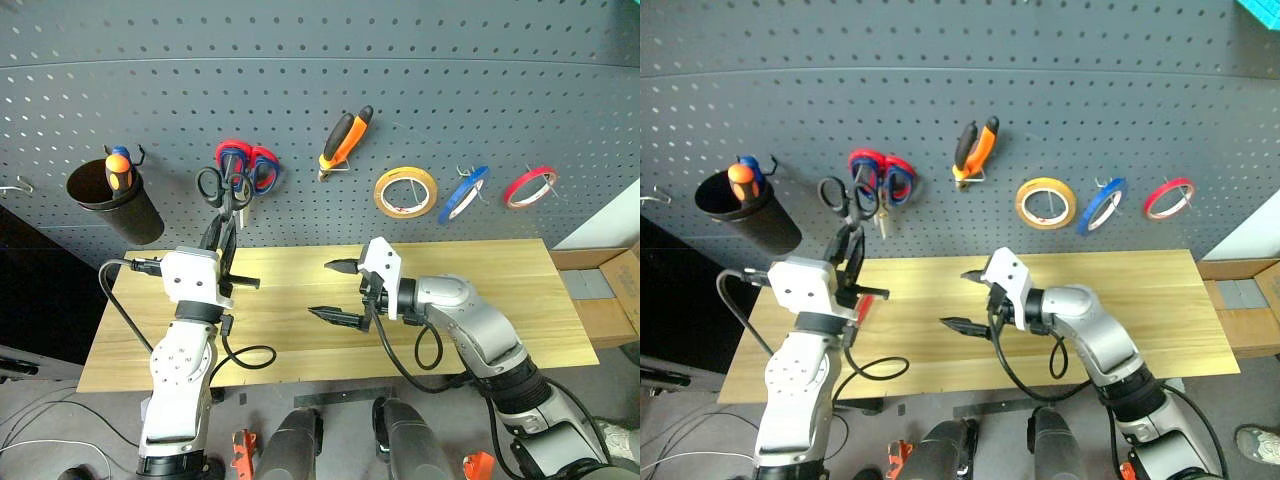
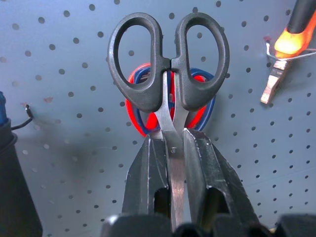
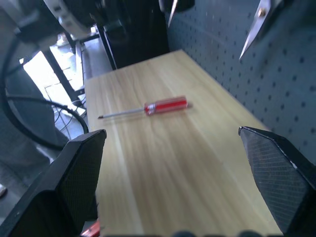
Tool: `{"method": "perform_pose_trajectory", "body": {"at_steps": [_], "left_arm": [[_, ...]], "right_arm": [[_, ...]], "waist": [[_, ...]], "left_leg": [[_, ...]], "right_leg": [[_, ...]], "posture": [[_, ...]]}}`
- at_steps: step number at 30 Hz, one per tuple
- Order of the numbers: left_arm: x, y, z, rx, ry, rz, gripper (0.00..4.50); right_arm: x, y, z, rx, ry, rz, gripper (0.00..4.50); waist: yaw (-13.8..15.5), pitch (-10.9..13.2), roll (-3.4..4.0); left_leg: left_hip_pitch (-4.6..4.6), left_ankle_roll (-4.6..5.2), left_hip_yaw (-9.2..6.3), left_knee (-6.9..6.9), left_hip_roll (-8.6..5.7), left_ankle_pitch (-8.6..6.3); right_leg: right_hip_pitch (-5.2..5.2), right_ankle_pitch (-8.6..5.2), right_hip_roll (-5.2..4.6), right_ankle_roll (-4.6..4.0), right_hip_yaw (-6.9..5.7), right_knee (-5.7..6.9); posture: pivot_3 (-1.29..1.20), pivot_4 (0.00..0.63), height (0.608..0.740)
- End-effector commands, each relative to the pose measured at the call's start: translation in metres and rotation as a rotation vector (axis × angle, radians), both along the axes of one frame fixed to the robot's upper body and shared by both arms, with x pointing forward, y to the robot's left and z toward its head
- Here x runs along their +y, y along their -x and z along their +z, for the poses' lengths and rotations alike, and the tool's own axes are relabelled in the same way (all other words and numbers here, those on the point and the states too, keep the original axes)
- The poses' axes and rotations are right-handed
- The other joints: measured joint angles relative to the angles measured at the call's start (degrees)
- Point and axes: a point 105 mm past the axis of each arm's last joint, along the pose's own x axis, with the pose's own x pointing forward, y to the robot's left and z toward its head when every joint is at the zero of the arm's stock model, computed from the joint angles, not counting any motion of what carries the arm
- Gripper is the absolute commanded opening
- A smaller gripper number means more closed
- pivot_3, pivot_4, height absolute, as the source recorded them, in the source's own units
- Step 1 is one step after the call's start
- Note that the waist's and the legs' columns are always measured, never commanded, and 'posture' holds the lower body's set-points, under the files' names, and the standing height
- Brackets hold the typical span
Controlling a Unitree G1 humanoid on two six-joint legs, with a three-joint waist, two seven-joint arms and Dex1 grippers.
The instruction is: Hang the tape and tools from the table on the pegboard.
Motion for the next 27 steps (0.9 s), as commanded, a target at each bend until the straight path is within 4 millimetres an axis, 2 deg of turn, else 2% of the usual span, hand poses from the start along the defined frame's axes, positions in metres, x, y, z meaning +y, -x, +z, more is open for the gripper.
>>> {"method": "perform_pose_trajectory", "body": {"at_steps": [1,7,14,19,23,27], "left_arm": [[0.000,-0.003,0.003,-0.006,0.001,0.001,0.11],[-0.008,-0.009,-0.004,0.058,0.008,-0.045,0.11],[-0.012,-0.009,0.003,0.027,0.031,-0.089,0.11],[-0.007,-0.013,0.001,0.047,0.017,-0.054,0.11],[0.000,-0.022,-0.002,0.075,0.017,-0.004,0.11],[0.006,-0.040,0.010,0.031,0.027,0.055,0.11]], "right_arm": [[0.004,0.004,0.032,-0.110,-0.065,0.018,4.50],[0.006,0.006,0.044,-0.150,-0.082,0.026,4.50],[0.006,0.006,0.045,-0.159,-0.080,0.021,4.50],[0.006,0.006,0.045,-0.163,-0.074,0.025,4.50],[0.008,0.007,0.050,-0.177,-0.079,0.031,4.50],[0.009,0.007,0.050,-0.180,-0.077,0.035,4.50]], "waist": [[0.0,0.0,0.00],[0.0,-0.1,-0.02],[-0.1,-0.3,-0.03],[-0.1,-0.5,-0.03],[-0.1,-0.6,-0.04],[0.0,-0.7,-0.05]], "left_leg": [[0.00,0.00,0.00,0.00,0.00,0.00],[0.00,0.00,0.00,0.01,0.00,0.00],[0.00,-0.01,0.03,0.01,0.00,0.01],[0.00,-0.01,0.03,0.01,0.00,0.01],[0.00,0.00,0.03,0.02,-0.01,0.01],[0.01,-0.01,0.02,0.03,-0.01,0.02]], "right_leg": [[0.00,0.00,0.00,0.00,0.00,0.00],[0.00,0.00,0.00,0.00,-0.01,0.02],[-0.02,0.01,0.00,-0.02,-0.02,0.03],[-0.02,0.02,0.00,-0.02,-0.01,0.03],[-0.02,0.02,0.00,-0.03,-0.02,0.05],[-0.01,0.03,0.01,-0.04,-0.13,0.06]], "posture": [[-0.01,0.214,0.740],[-0.01,0.204,0.740],[-0.02,0.202,0.740],[-0.02,0.203,0.740],[-0.02,0.205,0.740],[-0.01,0.204,0.740]]}}
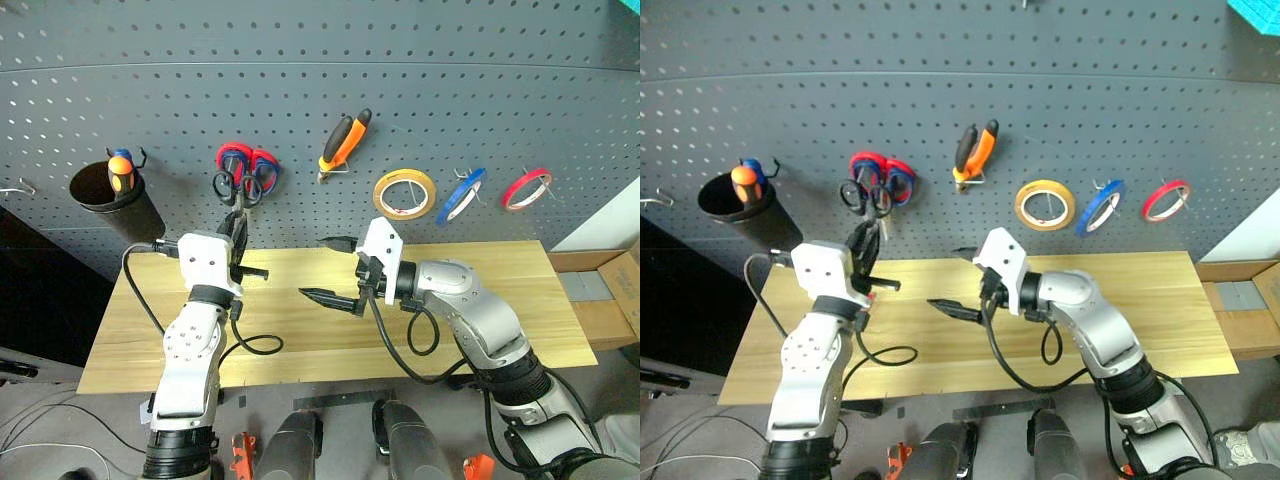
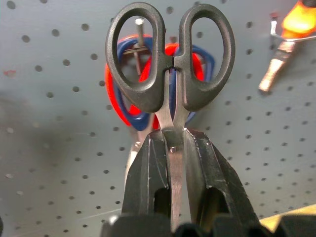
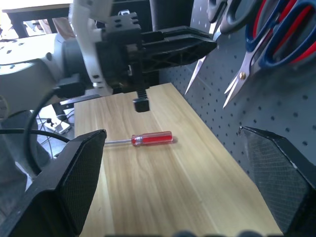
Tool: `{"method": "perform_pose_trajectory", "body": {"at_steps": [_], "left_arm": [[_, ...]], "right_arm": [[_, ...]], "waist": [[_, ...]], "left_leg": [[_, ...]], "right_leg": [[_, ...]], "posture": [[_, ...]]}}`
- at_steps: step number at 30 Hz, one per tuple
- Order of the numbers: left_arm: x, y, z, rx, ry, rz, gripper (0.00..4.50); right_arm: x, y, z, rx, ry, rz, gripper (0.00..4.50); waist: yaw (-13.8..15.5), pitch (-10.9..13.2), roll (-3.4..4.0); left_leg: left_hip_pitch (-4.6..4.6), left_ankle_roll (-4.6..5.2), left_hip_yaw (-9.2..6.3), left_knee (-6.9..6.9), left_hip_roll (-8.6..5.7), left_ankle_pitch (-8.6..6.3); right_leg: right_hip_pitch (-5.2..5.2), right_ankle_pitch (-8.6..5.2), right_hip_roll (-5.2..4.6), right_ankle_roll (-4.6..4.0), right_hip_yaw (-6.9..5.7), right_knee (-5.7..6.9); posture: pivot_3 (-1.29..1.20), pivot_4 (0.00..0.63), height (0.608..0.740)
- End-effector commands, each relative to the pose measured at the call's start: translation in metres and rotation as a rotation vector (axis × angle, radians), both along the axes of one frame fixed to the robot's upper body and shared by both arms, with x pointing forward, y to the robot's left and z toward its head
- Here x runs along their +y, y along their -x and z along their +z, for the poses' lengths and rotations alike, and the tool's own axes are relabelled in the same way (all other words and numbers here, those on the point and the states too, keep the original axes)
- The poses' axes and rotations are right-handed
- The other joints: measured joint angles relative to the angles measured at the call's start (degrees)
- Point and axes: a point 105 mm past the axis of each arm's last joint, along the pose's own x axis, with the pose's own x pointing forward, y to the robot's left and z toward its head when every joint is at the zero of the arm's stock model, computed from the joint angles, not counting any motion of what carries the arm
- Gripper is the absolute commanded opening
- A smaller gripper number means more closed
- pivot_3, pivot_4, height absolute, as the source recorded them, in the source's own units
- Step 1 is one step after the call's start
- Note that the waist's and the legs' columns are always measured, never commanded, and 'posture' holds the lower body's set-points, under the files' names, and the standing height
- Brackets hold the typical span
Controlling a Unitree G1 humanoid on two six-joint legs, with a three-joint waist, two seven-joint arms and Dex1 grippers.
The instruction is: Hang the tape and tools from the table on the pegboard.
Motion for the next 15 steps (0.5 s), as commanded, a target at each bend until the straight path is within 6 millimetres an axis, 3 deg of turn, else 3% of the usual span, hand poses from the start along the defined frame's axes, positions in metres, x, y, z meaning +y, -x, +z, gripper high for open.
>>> {"method": "perform_pose_trajectory", "body": {"at_steps": [1,8,15], "left_arm": [[0.004,-0.010,0.018,-0.066,0.002,0.040,0.11],[-0.002,-0.031,0.003,0.049,0.007,0.022,0.11],[0.010,-0.026,-0.005,0.090,0.036,0.070,2.53]], "right_arm": [[0.003,0.005,0.018,-0.068,-0.033,0.026,4.50],[0.003,0.005,0.020,-0.077,-0.031,0.023,4.50],[0.003,0.005,0.024,-0.088,-0.039,0.021,4.50]], "waist": [[0.0,0.0,0.00],[-0.1,-0.1,0.00],[-0.2,-0.1,0.00]], "left_leg": [[0.00,0.00,0.00,0.01,0.00,0.00],[-0.01,-0.01,0.02,0.02,0.01,0.01],[-0.03,-0.01,0.01,0.02,0.01,0.01]], "right_leg": [[0.00,0.00,0.00,0.00,-0.07,0.00],[-0.04,0.01,0.00,0.00,-0.15,0.01],[-0.06,0.01,-0.01,-0.01,-0.18,0.03]], "posture": [[-0.02,0.204,0.740],[-0.02,0.202,0.740],[-0.02,0.208,0.740]]}}
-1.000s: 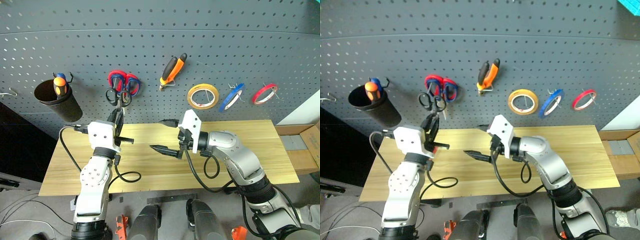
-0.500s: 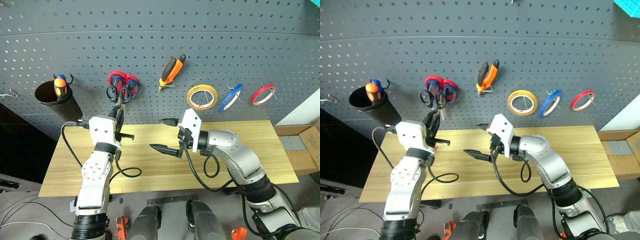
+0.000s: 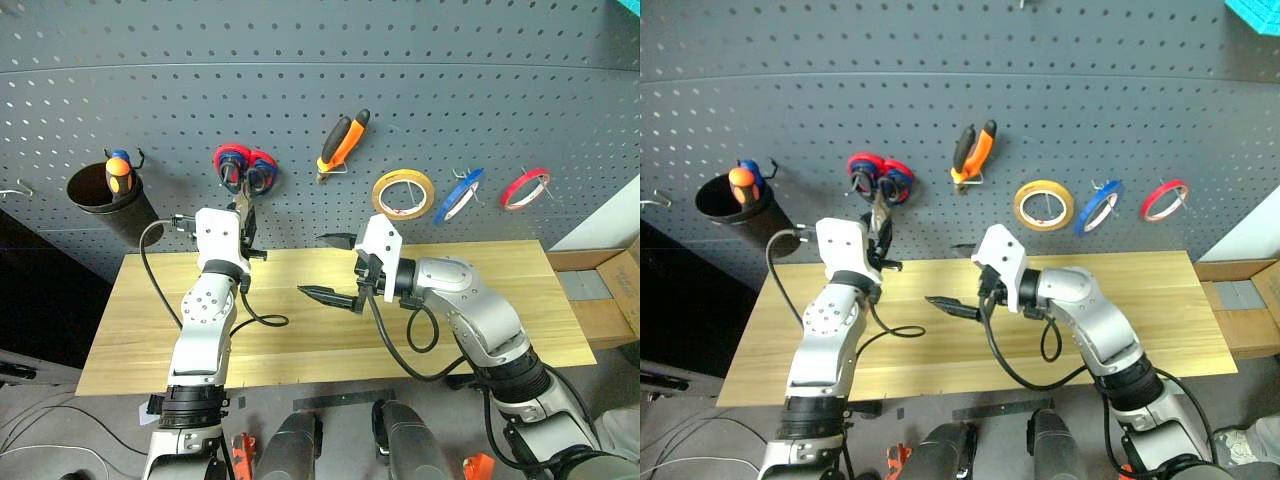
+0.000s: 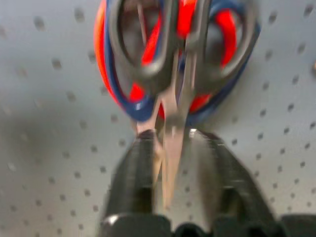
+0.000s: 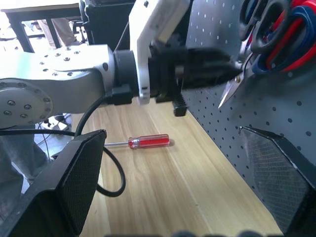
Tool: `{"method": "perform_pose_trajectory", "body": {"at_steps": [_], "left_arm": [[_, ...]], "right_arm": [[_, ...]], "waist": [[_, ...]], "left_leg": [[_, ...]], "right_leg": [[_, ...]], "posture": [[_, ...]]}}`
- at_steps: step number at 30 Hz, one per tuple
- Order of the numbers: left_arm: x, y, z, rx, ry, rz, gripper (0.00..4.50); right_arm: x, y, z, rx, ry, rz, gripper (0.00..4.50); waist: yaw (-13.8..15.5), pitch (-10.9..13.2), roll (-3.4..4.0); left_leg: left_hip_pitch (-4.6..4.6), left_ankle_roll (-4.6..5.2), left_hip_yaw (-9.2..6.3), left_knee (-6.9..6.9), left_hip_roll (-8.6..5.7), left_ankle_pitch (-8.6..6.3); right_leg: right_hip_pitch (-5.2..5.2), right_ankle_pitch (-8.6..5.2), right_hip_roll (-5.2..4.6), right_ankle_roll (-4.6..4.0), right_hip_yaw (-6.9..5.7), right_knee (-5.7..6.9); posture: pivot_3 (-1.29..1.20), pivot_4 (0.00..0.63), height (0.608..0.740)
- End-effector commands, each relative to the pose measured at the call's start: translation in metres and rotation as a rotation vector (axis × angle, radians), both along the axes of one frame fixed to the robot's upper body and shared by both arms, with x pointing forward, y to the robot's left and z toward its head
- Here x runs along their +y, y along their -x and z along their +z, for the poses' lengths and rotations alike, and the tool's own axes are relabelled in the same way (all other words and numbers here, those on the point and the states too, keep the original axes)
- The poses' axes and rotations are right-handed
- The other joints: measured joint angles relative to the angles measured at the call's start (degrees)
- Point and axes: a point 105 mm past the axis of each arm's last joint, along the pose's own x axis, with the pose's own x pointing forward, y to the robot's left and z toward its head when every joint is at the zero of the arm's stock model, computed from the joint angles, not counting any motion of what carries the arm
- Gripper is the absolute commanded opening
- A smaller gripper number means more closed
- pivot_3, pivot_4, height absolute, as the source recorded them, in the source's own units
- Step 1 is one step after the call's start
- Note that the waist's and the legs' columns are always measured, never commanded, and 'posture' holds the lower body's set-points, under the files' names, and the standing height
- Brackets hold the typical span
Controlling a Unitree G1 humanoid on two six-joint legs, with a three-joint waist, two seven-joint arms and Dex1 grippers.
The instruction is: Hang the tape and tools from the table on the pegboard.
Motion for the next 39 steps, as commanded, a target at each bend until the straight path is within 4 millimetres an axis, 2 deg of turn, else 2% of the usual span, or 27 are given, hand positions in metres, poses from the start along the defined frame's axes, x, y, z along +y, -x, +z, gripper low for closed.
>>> {"method": "perform_pose_trajectory", "body": {"at_steps": [1,2,4,8,9,14,17,25,38,39], "left_arm": [[0.012,0.008,0.008,-0.037,0.003,0.052,2.93],[0.017,0.010,0.005,-0.019,0.011,0.066,3.23],[0.029,0.016,-0.007,0.058,0.039,0.091,3.23],[0.064,0.035,-0.081,0.510,0.029,0.161,3.23],[0.069,0.039,-0.089,0.573,0.038,0.174,3.23],[0.096,0.045,-0.105,0.782,0.116,0.202,3.23],[0.093,0.043,-0.112,0.872,0.144,0.146,3.23],[0.094,0.039,-0.134,1.010,0.132,0.145,3.23],[0.102,0.032,-0.143,1.003,0.085,0.165,3.23],[0.105,0.033,-0.144,1.005,0.076,0.181,3.07]], "right_arm": [[0.002,0.006,0.020,-0.070,-0.037,0.021,4.50],[0.002,0.007,0.020,-0.070,-0.036,0.022,4.50],[0.002,0.008,0.019,-0.064,-0.030,0.032,4.50],[0.002,0.014,0.011,-0.039,-0.002,0.068,4.50],[0.003,0.014,0.010,-0.037,0.002,0.071,4.50],[0.006,0.017,0.003,-0.028,0.023,0.085,4.50],[0.007,0.017,0.003,-0.024,0.021,0.087,4.50],[0.005,0.017,0.004,-0.026,0.026,0.079,4.50],[0.003,0.014,0.006,-0.032,0.025,0.057,4.50],[0.003,0.014,0.006,-0.032,0.025,0.058,4.50]], "waist": [[0.0,0.0,0.00],[0.0,0.0,0.00],[0.0,0.0,0.00],[-0.3,0.0,0.02],[-0.3,0.0,0.02],[0.2,0.0,0.01],[0.3,0.0,0.01],[0.2,0.0,0.01],[0.1,-0.1,0.00],[0.1,-0.2,0.00]], "left_leg": [[0.00,0.00,0.00,0.00,0.00,0.00],[0.00,0.00,0.00,0.00,0.00,0.00],[0.00,0.00,0.00,0.00,0.00,0.00],[0.01,0.00,0.00,-0.02,0.02,0.00],[0.00,0.00,-0.02,-0.03,0.02,0.00],[-0.02,0.00,-0.20,0.04,0.00,0.00],[-0.01,-0.01,-0.29,0.05,-0.02,0.00],[-0.03,-0.06,-0.30,0.03,0.01,0.00],[-0.03,-0.08,-0.27,0.04,0.00,0.01],[-0.03,-0.08,-0.27,0.04,0.00,0.01]], "right_leg": [[0.00,0.00,0.00,0.00,0.00,0.00],[0.00,0.00,0.00,0.00,0.00,0.00],[-0.01,0.00,0.00,0.00,0.00,0.00],[-0.04,0.00,0.01,0.00,-0.01,0.04],[-0.05,0.00,0.01,0.00,-0.04,0.06],[0.05,0.00,-0.04,0.00,-0.28,0.02],[0.10,0.00,-0.06,-0.01,-0.38,0.00],[0.03,0.00,-0.10,-0.02,-0.51,-0.02],[0.02,0.03,-0.13,-0.06,-0.52,-0.01],[0.02,0.03,-0.13,-0.06,-0.52,-0.01]], "posture": [[-0.02,0.208,0.740],[-0.01,0.211,0.740],[-0.01,0.212,0.740],[0.00,0.218,0.740],[0.00,0.218,0.740],[0.01,0.220,0.740],[0.01,0.219,0.740],[0.00,0.214,0.740],[-0.01,0.207,0.740],[-0.01,0.207,0.740]]}}
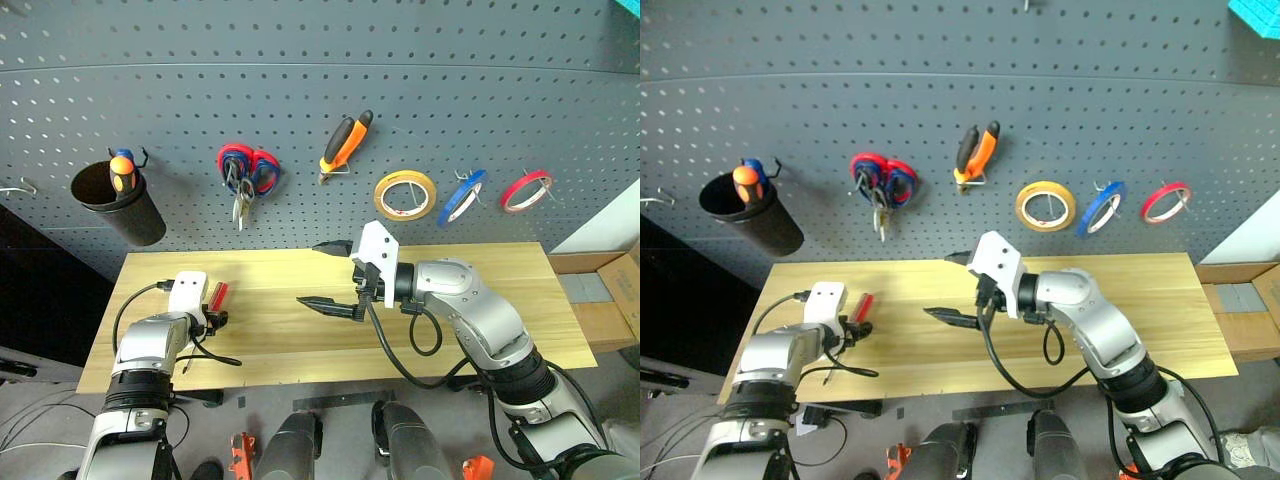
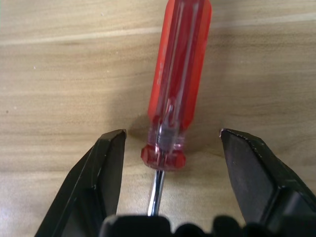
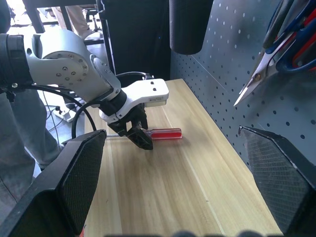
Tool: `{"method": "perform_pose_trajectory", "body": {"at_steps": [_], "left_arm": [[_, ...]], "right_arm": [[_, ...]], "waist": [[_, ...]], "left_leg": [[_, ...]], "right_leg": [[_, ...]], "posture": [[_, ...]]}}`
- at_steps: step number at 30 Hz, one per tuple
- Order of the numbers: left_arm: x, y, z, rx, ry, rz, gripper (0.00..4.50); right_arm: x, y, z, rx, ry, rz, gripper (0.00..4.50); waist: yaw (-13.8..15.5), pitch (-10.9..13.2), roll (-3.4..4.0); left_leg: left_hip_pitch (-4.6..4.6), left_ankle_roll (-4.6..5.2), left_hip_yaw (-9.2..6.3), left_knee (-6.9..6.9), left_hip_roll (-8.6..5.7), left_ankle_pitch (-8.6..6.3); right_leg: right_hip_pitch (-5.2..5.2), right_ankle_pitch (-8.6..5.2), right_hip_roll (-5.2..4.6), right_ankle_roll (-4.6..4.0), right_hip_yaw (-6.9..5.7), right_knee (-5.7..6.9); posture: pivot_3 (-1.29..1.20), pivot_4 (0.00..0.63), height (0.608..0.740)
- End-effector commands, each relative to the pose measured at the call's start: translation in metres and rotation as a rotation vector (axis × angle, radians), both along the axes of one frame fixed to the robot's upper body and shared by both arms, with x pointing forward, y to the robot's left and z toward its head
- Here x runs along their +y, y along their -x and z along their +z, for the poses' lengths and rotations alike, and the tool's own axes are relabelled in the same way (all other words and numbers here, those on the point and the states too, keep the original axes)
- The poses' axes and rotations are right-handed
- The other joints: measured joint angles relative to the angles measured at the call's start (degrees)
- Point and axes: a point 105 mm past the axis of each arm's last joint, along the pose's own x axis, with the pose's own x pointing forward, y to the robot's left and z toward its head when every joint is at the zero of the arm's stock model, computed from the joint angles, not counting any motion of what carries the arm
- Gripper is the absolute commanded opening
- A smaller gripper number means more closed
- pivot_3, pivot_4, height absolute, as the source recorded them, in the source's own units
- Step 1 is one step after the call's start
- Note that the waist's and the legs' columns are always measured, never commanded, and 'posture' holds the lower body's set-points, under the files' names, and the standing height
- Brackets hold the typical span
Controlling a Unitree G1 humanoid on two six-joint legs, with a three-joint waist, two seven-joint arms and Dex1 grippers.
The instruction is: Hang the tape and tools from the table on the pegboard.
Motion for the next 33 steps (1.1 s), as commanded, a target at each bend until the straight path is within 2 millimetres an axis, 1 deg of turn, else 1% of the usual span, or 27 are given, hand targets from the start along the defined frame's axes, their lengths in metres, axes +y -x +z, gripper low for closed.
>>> {"method": "perform_pose_trajectory", "body": {"at_steps": [1,2,6,8,9,12,13,15,16,18,19,22,24,25,26,28,31,33], "left_arm": [[0.012,0.002,0.002,-0.003,-0.056,0.023,2.89],[0.013,0.003,0.001,0.008,-0.050,0.025,2.73],[0.012,0.007,0.003,0.011,-0.049,0.016,1.40],[0.014,0.007,0.011,-0.031,-0.064,0.003,0.77],[0.015,0.007,0.016,-0.055,-0.083,-0.006,0.75],[0.025,0.007,0.041,-0.186,-0.295,-0.051,0.75],[0.022,0.006,0.053,-0.258,-0.317,-0.063,0.75],[0.009,0.004,0.089,-0.486,-0.341,-0.113,0.75],[-0.003,0.005,0.110,-0.620,-0.309,-0.135,0.75],[-0.019,0.015,0.151,-0.860,-0.246,-0.139,0.75],[-0.024,0.022,0.165,-0.947,-0.233,-0.133,0.75],[-0.025,0.040,0.191,-1.099,-0.291,-0.084,0.75],[-0.025,0.047,0.207,-1.186,-0.314,-0.060,0.75],[-0.026,0.049,0.219,-1.234,-0.314,-0.051,0.75],[-0.029,0.049,0.238,-1.307,-0.309,-0.047,0.75],[-0.036,0.052,0.271,-1.420,-0.292,-0.079,0.75],[-0.044,0.056,0.299,-1.485,-0.270,-0.142,0.75],[-0.042,0.060,0.323,-1.534,-0.248,-0.138,0.75]], "right_arm": [[0.002,0.005,0.012,-0.040,-0.029,0.015,4.50],[0.002,0.005,0.012,-0.040,-0.029,0.017,4.50],[0.002,0.003,0.013,-0.042,-0.029,0.016,4.50],[0.002,0.003,0.013,-0.044,-0.028,0.017,4.50],[0.002,0.003,0.014,-0.046,-0.029,0.018,4.50],[0.001,0.004,0.021,-0.042,-0.055,0.031,4.50],[0.000,0.004,0.024,-0.045,-0.065,0.035,4.50],[0.000,0.004,0.029,-0.052,-0.085,0.049,4.50],[0.000,0.006,0.032,-0.050,-0.095,0.061,4.50],[0.002,0.009,0.036,-0.054,-0.101,0.093,4.50],[0.003,0.010,0.038,-0.059,-0.102,0.103,4.50],[0.006,0.008,0.040,-0.074,-0.097,0.110,4.50],[0.007,0.006,0.040,-0.079,-0.093,0.109,4.50],[0.008,0.004,0.039,-0.077,-0.094,0.110,4.50],[0.010,0.004,0.038,-0.078,-0.088,0.122,4.50],[0.012,0.003,0.037,-0.079,-0.081,0.140,4.50],[0.013,0.002,0.037,-0.081,-0.081,0.149,4.50],[0.012,0.001,0.037,-0.083,-0.079,0.149,4.50]], "waist": [[0.0,0.0,0.00],[0.0,-0.1,0.00],[0.0,-0.1,-0.01],[-0.1,-0.2,-0.01],[-0.1,-0.2,-0.01],[-0.2,-0.2,-0.03],[-0.1,-0.2,-0.03],[0.0,-0.2,-0.02],[0.1,-0.2,-0.03],[0.6,-0.2,-0.05],[0.7,-0.2,-0.07],[0.6,-0.4,-0.06],[0.5,-0.4,-0.06],[0.5,-0.4,-0.06],[0.7,-0.4,-0.07],[0.9,-0.5,-0.14],[1.5,-0.6,-0.28],[1.6,-0.6,-0.29]], "left_leg": [[0.00,0.00,0.00,0.00,0.00,0.00],[0.00,0.00,0.01,0.00,0.00,0.00],[0.00,0.00,0.01,0.00,0.00,0.00],[0.00,0.00,0.01,0.00,0.00,0.00],[0.00,0.00,0.01,0.00,0.00,0.00],[-0.05,-0.01,0.03,-0.01,0.02,-0.01],[-0.07,-0.01,0.02,-0.02,0.02,-0.01],[-0.09,-0.01,0.03,-0.02,0.02,-0.01],[-0.11,-0.01,0.04,-0.02,0.03,-0.01],[-0.15,-0.01,0.04,-0.01,0.03,-0.01],[-0.20,-0.01,0.02,0.01,0.04,-0.01],[-0.18,-0.01,0.09,0.00,0.06,-0.01],[-0.14,-0.01,0.13,-0.02,0.07,-0.01],[-0.11,-0.01,0.16,-0.03,0.07,-0.01],[-0.11,-0.01,0.16,-0.03,0.09,0.00],[-0.12,-0.02,0.14,-0.01,0.10,0.01],[-0.13,-0.04,0.14,0.05,0.09,0.02],[-0.12,-0.03,0.18,0.05,0.07,0.01]], "right_leg": [[0.00,0.00,0.00,0.00,0.00,0.00],[0.00,0.00,0.00,0.00,0.00,0.00],[0.00,0.00,0.00,0.00,0.01,0.00],[0.00,0.00,0.00,0.00,0.00,0.00],[0.00,0.00,0.00,0.00,0.01,0.01],[-0.08,0.00,0.00,-0.01,0.02,0.00],[-0.10,0.00,0.00,-0.01,0.02,0.00],[-0.11,0.01,-0.01,-0.03,0.02,-0.01],[-0.11,0.03,-0.01,-0.05,0.02,-0.05],[-0.10,0.07,-0.04,-0.11,-0.03,-0.13],[-0.10,0.07,-0.06,-0.11,-0.06,-0.16],[-0.11,0.08,-0.05,-0.14,-0.08,-0.12],[-0.11,0.08,-0.04,-0.14,-0.06,-0.11],[-0.11,0.08,-0.03,-0.14,-0.05,-0.08],[-0.11,0.09,-0.02,-0.15,-0.06,-0.07],[-0.10,0.12,-0.01,-0.19,-0.11,-0.05],[-0.08,0.14,0.00,-0.20,-0.14,-0.06],[-0.08,0.14,-0.01,-0.20,-0.11,-0.10]], "posture": [[-0.01,0.207,0.740],[-0.01,0.206,0.740],[-0.01,0.206,0.740],[-0.01,0.206,0.740],[-0.01,0.207,0.740],[0.00,0.208,0.740],[0.00,0.208,0.740],[0.00,0.207,0.740],[0.01,0.205,0.740],[0.02,0.203,0.740],[0.03,0.201,0.740],[0.05,0.198,0.740],[0.07,0.195,0.740],[0.08,0.194,0.740],[0.08,0.194,0.740],[0.08,0.190,0.740],[0.08,0.188,0.740],[0.08,0.188,0.740]]}}
